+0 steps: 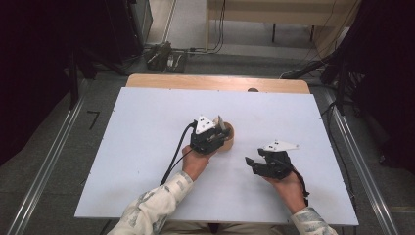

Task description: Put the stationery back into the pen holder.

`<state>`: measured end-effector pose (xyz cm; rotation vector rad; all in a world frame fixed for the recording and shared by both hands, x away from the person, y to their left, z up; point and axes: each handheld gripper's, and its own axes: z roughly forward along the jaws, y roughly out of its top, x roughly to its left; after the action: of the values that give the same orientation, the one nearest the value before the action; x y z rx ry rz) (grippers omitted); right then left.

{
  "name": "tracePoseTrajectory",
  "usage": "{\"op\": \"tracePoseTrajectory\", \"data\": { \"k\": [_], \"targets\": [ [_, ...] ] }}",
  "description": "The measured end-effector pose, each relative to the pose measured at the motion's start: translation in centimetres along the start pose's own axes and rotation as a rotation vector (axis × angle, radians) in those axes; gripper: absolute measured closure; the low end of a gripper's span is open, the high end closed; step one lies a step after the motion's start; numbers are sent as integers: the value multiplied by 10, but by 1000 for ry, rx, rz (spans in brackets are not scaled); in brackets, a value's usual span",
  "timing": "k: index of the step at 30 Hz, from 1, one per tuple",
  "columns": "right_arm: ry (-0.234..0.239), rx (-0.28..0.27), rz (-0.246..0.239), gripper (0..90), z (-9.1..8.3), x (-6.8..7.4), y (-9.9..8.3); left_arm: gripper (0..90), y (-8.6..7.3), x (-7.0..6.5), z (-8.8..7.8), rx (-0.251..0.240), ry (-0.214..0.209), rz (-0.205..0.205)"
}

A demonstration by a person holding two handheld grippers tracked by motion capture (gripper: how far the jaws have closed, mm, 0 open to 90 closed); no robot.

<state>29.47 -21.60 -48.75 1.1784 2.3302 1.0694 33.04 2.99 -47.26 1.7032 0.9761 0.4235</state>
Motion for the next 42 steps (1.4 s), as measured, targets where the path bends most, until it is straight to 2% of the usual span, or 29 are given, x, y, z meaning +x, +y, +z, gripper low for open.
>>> {"op": "tracePoseTrajectory", "data": {
  "k": [3,8,13,24,28,29,34,36,42],
  "targets": [
    [-1,0,0,368,0,0,0,682,0,-1,-2,2,-4,3],
    [-1,0,0,368,0,0,0,573,2,-3,-6,11,-5,7],
    [-2,-2,1,368,0,0,0,496,4,-6,-12,-1,2,17],
    [0,-2,0,368,0,0,0,436,9,-11,-26,-35,4,45],
    [-1,-5,2,368,-1,1,1,418,9,-12,-32,-45,10,56],
    [-1,-7,2,368,-1,1,1,416,10,-12,-34,-48,23,59],
    [-1,-5,3,368,-1,1,1,370,14,-12,-46,-76,60,55],
    [-1,-5,3,368,-1,1,1,369,15,-12,-50,-92,61,53],
    [-2,-4,5,368,-1,0,1,355,17,-9,-59,-94,64,47]
  ]
}}
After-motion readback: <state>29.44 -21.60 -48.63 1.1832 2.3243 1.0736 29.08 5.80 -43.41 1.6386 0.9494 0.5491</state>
